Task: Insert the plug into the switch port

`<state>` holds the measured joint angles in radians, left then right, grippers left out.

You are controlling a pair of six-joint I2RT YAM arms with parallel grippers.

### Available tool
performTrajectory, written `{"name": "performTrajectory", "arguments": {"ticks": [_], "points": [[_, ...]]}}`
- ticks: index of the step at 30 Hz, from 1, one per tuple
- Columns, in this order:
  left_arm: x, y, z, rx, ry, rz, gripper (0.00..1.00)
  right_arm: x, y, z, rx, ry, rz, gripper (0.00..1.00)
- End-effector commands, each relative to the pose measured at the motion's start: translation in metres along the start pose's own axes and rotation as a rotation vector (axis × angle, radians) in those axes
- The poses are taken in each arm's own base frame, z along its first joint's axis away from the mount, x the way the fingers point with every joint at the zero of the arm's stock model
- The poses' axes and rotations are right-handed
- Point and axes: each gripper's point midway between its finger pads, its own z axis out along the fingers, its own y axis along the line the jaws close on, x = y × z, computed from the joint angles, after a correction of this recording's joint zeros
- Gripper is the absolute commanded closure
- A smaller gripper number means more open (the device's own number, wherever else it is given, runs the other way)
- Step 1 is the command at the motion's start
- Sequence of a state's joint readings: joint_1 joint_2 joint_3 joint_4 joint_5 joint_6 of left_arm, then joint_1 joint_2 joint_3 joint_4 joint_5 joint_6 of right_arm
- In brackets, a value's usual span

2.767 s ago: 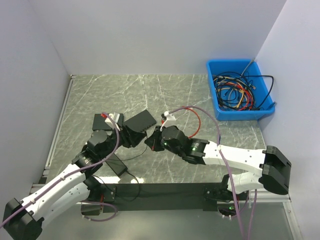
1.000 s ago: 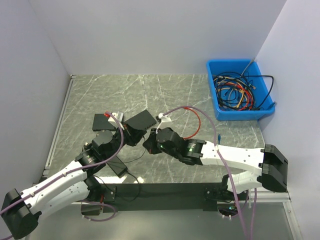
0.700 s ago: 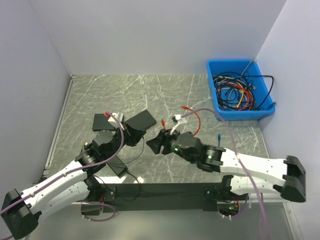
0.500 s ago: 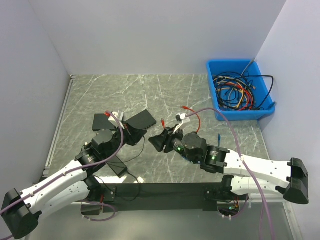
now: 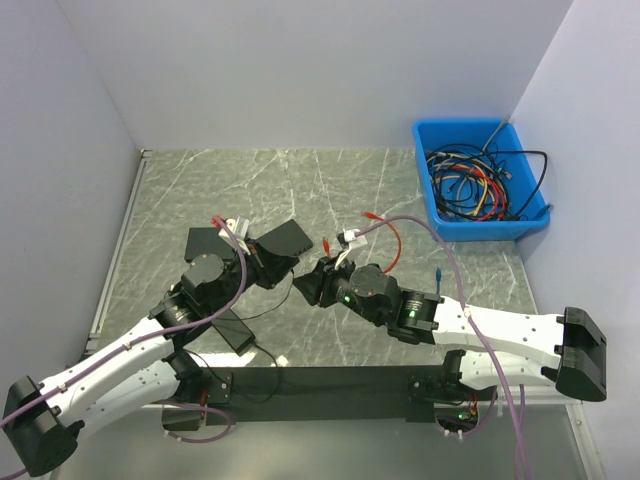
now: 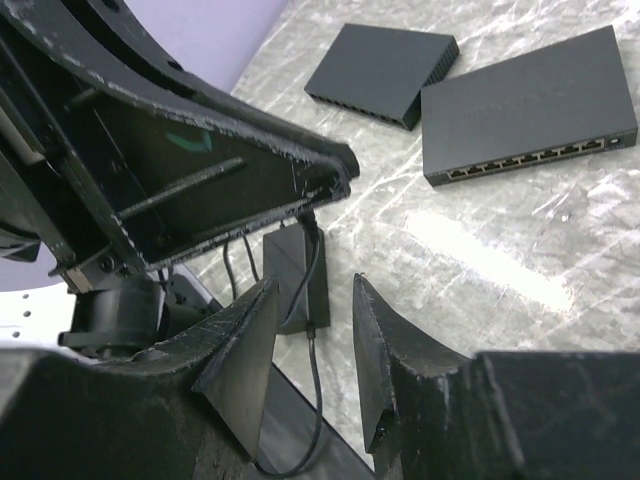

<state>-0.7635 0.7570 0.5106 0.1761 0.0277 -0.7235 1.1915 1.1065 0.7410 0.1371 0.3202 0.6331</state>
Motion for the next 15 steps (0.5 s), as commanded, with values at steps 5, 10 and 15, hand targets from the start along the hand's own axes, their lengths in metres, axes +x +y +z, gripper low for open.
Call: {"name": "performTrajectory", "arguments": {"ticks": [5, 10, 15], "points": [[-0.0148, -0.0271, 0.0000, 0.099, -0.026, -0.010, 0.99, -0.0317, 0.0208, 0.0059, -0.032, -0.093, 0.014, 0.58], [-0.0144, -0.0320, -0.0017, 0.122, -0.018, -0.008, 0.99, -0.0324, 0.0211, 0.0089, -0.026, -0.098, 0.015, 0.59], [-0.0141, -0.0347, -0.0033, 0.137, -0.015, -0.012, 0.99, -0.0351, 0.0210, 0.0109, -0.019, -0.110, 0.022, 0.62]]}}
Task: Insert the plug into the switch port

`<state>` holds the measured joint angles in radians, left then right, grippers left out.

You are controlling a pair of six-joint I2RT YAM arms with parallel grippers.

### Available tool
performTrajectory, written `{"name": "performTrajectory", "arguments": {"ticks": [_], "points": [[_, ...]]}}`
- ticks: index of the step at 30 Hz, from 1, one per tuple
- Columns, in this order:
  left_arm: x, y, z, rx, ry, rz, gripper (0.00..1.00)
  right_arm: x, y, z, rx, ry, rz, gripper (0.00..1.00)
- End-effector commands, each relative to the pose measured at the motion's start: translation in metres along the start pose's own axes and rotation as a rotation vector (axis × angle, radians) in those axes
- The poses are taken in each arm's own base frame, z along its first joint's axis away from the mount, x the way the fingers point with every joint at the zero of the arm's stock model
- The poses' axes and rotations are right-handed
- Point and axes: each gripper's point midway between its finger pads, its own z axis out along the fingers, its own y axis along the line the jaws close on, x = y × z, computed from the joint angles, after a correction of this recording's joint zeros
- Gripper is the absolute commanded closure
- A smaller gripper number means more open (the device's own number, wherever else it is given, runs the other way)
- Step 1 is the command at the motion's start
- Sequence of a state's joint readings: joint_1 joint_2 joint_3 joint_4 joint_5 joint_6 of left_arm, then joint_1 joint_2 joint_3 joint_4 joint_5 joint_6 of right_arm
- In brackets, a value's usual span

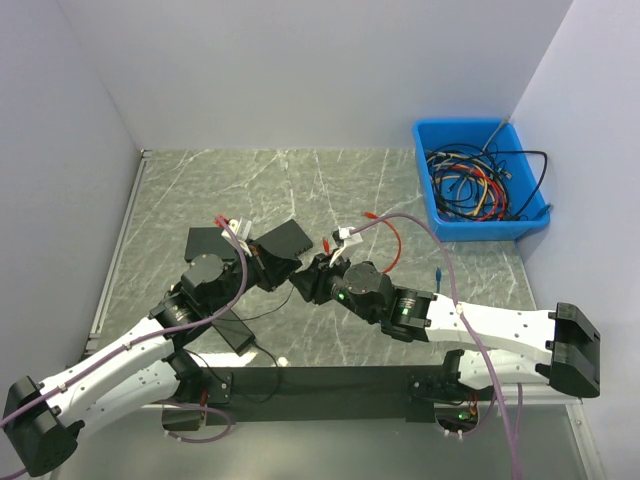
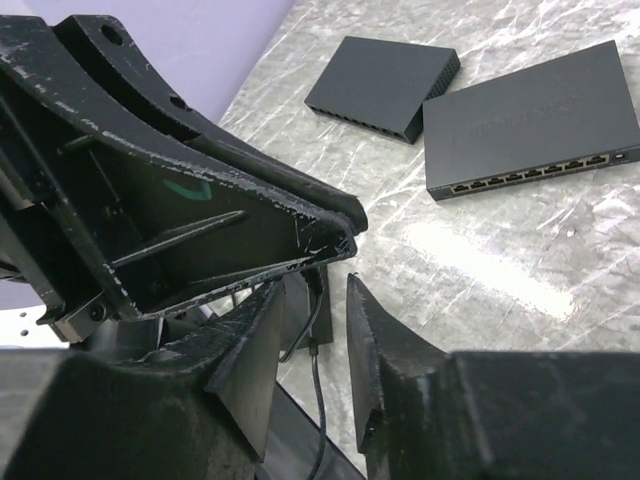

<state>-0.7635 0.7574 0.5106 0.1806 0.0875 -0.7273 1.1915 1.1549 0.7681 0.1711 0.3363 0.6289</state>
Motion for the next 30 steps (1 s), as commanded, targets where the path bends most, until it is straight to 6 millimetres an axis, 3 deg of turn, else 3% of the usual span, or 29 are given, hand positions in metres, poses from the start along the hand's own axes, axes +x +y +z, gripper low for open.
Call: {"name": "performTrajectory", "arguments": {"ticks": [1, 5, 13, 23, 26, 27, 30], "points": [[-0.019, -0.026, -0.001, 0.089, -0.049, -0.005, 0.99, -0.032, 0.017, 0.001, -0.023, -0.093, 0.024, 0.63], [-0.016, -0.026, -0.001, 0.096, -0.038, -0.008, 0.99, -0.034, 0.013, 0.002, 0.002, -0.109, 0.035, 0.69], [-0.008, -0.022, 0.001, 0.096, -0.021, -0.023, 0.99, -0.035, 0.016, 0.004, -0.010, -0.119, 0.067, 0.72], [-0.004, -0.021, 0.001, 0.098, -0.011, -0.032, 0.99, -0.052, 0.013, -0.006, -0.015, -0.208, 0.135, 0.79], [-0.002, -0.019, 0.001, 0.097, -0.008, -0.034, 0.99, -0.057, 0.011, -0.010, -0.013, -0.235, 0.155, 0.91], [-0.001, -0.018, 0.001, 0.095, -0.003, -0.035, 0.98, -0.057, 0.011, -0.011, -0.011, -0.240, 0.159, 0.96], [-0.003, -0.016, 0.000, 0.083, -0.015, -0.031, 0.73, -0.054, 0.008, -0.011, -0.009, -0.235, 0.157, 1.00]]}}
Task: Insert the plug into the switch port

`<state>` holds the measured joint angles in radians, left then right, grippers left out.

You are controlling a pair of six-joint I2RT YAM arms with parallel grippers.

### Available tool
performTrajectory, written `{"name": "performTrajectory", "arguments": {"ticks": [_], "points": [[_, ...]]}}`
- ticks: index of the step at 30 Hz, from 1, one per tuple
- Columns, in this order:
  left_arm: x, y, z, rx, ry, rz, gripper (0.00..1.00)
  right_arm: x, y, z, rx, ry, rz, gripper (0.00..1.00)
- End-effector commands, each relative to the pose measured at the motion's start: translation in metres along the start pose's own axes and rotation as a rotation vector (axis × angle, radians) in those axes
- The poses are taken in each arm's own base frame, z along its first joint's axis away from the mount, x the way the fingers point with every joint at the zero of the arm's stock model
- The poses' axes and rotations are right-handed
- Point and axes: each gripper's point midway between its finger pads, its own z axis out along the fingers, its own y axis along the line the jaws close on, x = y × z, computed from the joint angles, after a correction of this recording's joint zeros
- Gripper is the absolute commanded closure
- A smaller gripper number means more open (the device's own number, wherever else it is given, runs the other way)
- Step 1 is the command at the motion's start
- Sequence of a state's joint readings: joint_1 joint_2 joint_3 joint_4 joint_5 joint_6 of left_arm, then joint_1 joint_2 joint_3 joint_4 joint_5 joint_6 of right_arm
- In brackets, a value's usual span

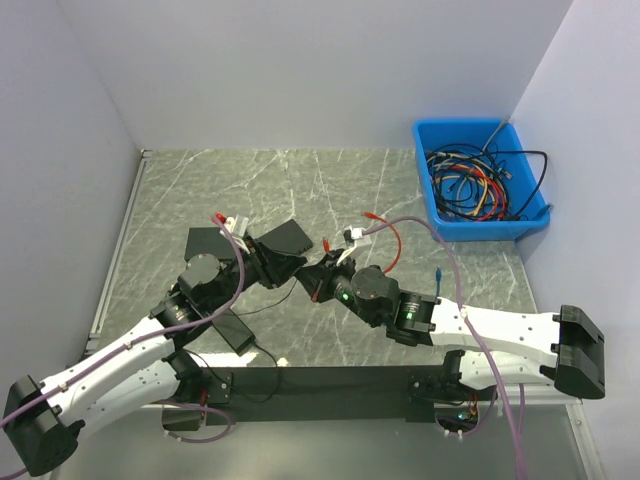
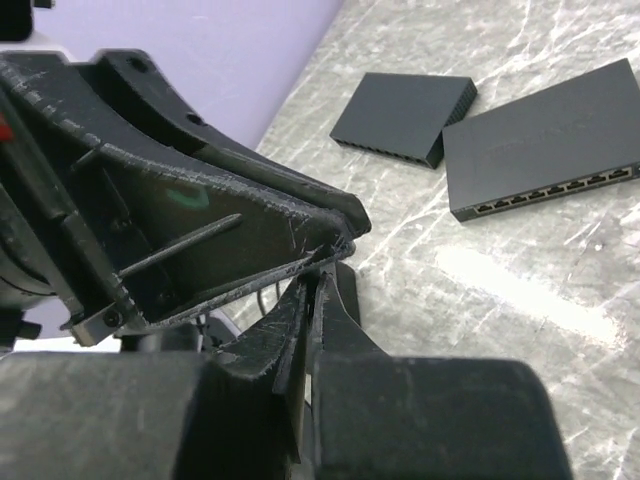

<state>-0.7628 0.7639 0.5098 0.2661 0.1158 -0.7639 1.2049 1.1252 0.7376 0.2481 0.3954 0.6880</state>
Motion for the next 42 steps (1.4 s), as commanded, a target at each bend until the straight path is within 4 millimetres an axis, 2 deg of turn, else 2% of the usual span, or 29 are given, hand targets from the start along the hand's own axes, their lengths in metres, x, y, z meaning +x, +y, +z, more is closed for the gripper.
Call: {"name": "performTrajectory", "arguments": {"ticks": [1, 4, 7, 9, 22, 34, 38, 41, 42], "points": [[0.008, 0.002, -0.003, 0.001, 0.023, -0.004, 0.55, -0.038, 0.006, -0.003, -0.002, -0.146, 0.071, 1.00], [0.001, 0.008, -0.005, -0.038, -0.010, 0.003, 0.31, -0.032, 0.004, -0.003, -0.005, -0.132, 0.081, 1.00], [-0.005, 0.009, -0.007, -0.050, -0.040, 0.006, 0.26, -0.027, 0.001, -0.003, -0.003, -0.120, 0.087, 1.00], [-0.006, 0.010, -0.007, -0.054, -0.047, 0.004, 0.26, -0.024, 0.002, -0.003, -0.008, -0.112, 0.089, 1.00], [-0.012, 0.014, -0.003, -0.081, -0.072, 0.014, 0.42, -0.010, 0.008, 0.001, -0.032, -0.061, 0.080, 1.00], [-0.020, 0.018, -0.005, -0.114, -0.109, 0.017, 0.60, -0.002, 0.009, 0.004, -0.035, -0.035, 0.073, 1.00], [-0.021, 0.019, -0.004, -0.125, -0.106, 0.021, 0.64, -0.001, 0.009, 0.004, -0.036, -0.032, 0.070, 1.00], [-0.021, 0.019, -0.004, -0.126, -0.107, 0.021, 0.70, 0.000, 0.009, 0.004, -0.033, -0.029, 0.068, 1.00], [-0.021, 0.020, -0.004, -0.128, -0.105, 0.021, 0.77, 0.001, 0.010, 0.004, -0.035, -0.028, 0.068, 1.00]]}}
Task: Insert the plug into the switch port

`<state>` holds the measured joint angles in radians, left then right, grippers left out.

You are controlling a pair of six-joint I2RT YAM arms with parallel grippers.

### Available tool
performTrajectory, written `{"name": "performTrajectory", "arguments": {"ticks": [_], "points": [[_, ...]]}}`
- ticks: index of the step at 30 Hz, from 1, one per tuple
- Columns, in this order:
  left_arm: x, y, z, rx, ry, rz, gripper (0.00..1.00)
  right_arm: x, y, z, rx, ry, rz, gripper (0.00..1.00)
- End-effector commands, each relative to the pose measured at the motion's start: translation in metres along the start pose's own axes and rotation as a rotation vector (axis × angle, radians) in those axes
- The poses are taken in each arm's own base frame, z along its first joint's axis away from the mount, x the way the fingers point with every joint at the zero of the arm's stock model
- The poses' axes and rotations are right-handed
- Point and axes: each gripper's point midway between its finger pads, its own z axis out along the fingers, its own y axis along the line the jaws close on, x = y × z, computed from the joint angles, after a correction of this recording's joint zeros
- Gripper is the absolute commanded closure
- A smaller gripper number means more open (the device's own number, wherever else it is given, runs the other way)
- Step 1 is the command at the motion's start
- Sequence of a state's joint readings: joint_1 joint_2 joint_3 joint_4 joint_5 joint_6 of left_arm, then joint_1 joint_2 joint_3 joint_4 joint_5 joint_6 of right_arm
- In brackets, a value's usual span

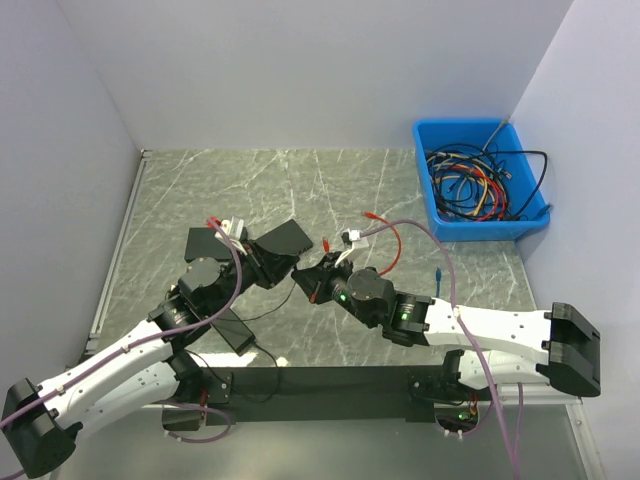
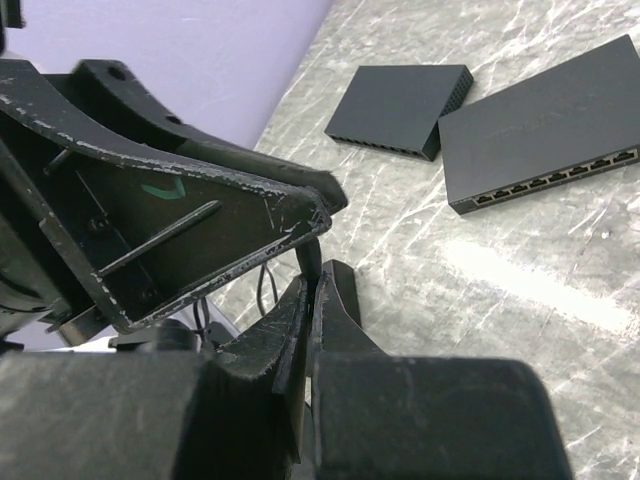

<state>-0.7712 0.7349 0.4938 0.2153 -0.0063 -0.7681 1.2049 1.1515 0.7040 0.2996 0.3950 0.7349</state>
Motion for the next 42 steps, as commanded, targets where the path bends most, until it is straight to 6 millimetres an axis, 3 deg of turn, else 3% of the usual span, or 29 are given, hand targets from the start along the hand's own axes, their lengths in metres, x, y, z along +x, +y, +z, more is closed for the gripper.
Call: {"name": "performTrajectory", "arguments": {"ticks": [1, 6, 7, 8, 9, 11, 12, 25, 34, 42], "points": [[-0.017, -0.002, 0.001, -0.016, -0.055, 0.025, 0.79, -0.011, 0.016, -0.001, -0.041, -0.034, 0.025, 1.00], [-0.015, 0.000, 0.003, -0.025, -0.047, 0.031, 0.99, -0.011, 0.015, 0.000, -0.035, -0.030, 0.013, 1.00], [-0.014, 0.001, 0.003, -0.027, -0.045, 0.031, 0.99, -0.010, 0.015, 0.000, -0.033, -0.026, 0.008, 0.99], [-0.014, 0.001, 0.003, -0.028, -0.043, 0.031, 0.99, -0.012, 0.018, 0.000, -0.038, -0.027, 0.000, 0.83], [-0.014, 0.001, 0.003, -0.028, -0.043, 0.030, 0.99, -0.013, 0.019, 0.000, -0.044, -0.026, -0.003, 0.75], [-0.014, 0.002, 0.003, -0.031, -0.043, 0.030, 0.99, -0.015, 0.021, -0.001, -0.051, -0.034, -0.004, 0.62], [-0.014, 0.002, 0.003, -0.033, -0.043, 0.031, 0.99, -0.016, 0.021, -0.001, -0.050, -0.037, -0.004, 0.61], [-0.012, 0.001, 0.001, -0.023, -0.043, 0.022, 0.99, -0.019, 0.019, 0.003, -0.023, -0.051, -0.002, 0.70], [-0.010, 0.000, 0.001, -0.012, -0.031, 0.021, 0.99, -0.026, 0.016, 0.007, 0.015, -0.072, -0.022, 0.68], [-0.011, -0.004, -0.001, 0.003, -0.028, 0.019, 0.99, -0.021, 0.013, 0.013, 0.038, -0.063, -0.029, 0.66]]}}
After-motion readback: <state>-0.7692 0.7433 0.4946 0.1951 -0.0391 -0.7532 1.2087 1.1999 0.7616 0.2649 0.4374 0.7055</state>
